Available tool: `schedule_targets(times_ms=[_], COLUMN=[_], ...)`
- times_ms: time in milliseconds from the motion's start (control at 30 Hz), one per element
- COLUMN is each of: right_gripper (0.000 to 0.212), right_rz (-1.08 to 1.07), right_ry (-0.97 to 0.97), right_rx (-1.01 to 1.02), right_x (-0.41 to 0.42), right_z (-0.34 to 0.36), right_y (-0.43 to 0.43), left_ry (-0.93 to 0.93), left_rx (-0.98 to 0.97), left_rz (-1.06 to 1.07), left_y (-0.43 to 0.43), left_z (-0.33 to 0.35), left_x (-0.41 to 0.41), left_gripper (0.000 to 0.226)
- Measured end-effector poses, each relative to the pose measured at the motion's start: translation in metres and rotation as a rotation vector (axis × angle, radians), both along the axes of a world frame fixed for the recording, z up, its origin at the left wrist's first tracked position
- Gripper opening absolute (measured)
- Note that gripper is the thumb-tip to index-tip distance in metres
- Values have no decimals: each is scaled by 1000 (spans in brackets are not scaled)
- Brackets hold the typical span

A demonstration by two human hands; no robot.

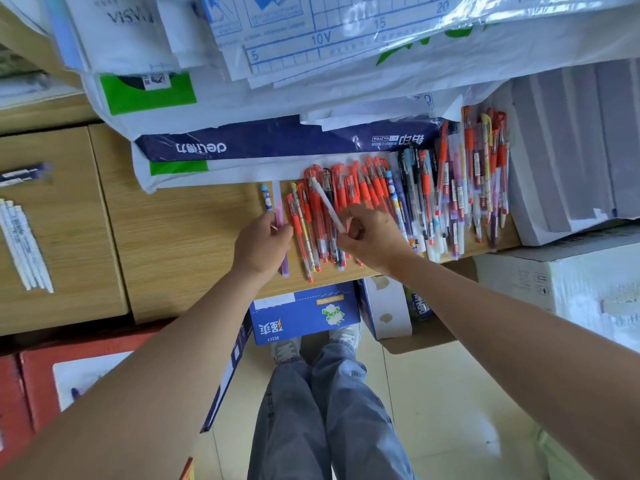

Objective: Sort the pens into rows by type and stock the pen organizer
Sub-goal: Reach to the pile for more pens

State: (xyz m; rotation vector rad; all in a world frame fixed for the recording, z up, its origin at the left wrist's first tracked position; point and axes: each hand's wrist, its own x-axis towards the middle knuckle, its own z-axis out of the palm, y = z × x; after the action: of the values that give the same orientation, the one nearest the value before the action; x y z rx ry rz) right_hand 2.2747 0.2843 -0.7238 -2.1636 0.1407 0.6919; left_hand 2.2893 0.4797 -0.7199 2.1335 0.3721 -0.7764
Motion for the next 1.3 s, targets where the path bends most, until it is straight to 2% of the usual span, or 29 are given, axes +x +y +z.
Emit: schedule_targets(times_ms=[67,133,267,467,667,833,967,1067,1200,1300], right_gripper=[12,4,17,14,10,7,10,11,17,19], right_rz=[25,33,6,30,36,14,-11,-34,-45,-24], right_ry=[-23,-31,-21,51,113,95,84,42,19,-9], right_rx=[-11,-4,24,64,91,84,-7,-128,-260,-291], right_x=[0,0,2,6,4,-6,-5,2,9,7], right_z=[2,4,8,21,27,18,3,-8,-17,-17], right_y=[10,21,46,112,229,339,408,438,453,459], left_ry=[3,-3,-12,-77,-193,-205,-163,-192,-210,-215], left_rx=[-23,-48,-131,-137,-13,-8,-24,-1,-68,-112], left_rz=[48,122,265,392,216,273,285,271,276,266], left_y=[11,24,49,107,212,319,393,430,452,456], left_z=[2,3,9,13,15,10,4,3,1,-1], left_x=[-5,-11,-24,-34,-50,-66,-71,-67,-61,-56], left_gripper=[23,24,19,19,26,31,29,29,29,27])
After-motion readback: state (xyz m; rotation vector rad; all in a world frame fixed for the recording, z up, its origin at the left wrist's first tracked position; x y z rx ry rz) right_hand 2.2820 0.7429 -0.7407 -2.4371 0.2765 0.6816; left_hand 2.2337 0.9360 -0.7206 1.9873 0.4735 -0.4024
